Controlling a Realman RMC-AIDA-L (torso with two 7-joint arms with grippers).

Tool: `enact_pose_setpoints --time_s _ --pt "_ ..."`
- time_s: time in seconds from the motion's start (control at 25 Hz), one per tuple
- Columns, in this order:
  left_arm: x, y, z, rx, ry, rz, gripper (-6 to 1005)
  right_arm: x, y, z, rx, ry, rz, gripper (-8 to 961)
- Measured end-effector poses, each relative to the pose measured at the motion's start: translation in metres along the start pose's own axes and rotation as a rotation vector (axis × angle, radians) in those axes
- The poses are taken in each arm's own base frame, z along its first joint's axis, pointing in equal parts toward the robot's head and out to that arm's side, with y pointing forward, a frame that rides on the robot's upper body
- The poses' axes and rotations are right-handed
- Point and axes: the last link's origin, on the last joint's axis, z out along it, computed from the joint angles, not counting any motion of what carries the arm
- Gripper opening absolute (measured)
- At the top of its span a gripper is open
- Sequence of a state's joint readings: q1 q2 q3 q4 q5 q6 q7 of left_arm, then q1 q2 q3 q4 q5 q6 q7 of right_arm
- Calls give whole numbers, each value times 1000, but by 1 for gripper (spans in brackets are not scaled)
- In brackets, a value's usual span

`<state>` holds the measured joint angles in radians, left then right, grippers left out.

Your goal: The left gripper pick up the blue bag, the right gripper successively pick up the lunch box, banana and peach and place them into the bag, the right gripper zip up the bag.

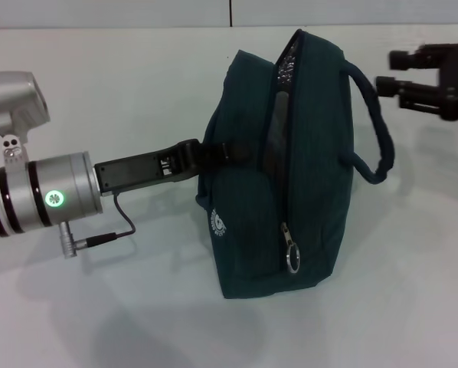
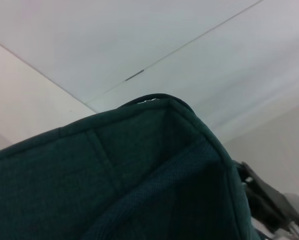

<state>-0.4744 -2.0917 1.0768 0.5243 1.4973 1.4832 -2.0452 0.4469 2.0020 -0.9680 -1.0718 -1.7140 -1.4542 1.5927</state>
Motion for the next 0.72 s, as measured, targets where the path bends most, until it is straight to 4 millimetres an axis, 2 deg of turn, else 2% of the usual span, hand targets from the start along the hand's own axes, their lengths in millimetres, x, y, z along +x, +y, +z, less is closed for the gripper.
enact_pose_setpoints --time_s 0.16,0.32,0.48,0.6,0.72 --pt "-2 -1 -2 3 3 -5 38 -5 15 -29 -88 -119 -30 347" --pt "-3 -2 -3 6 5 -10 39 -11 47 -43 -279 -209 -107 490" --pt "-4 -2 -3 6 5 -10 38 0 68 -33 -436 -168 -81 641" --pt "-4 -2 -3 6 4 -10 38 18 76 -17 -486 -85 -32 760" --pt "-3 -2 -3 6 4 -10 38 35 80 -2 -497 -39 15 818"
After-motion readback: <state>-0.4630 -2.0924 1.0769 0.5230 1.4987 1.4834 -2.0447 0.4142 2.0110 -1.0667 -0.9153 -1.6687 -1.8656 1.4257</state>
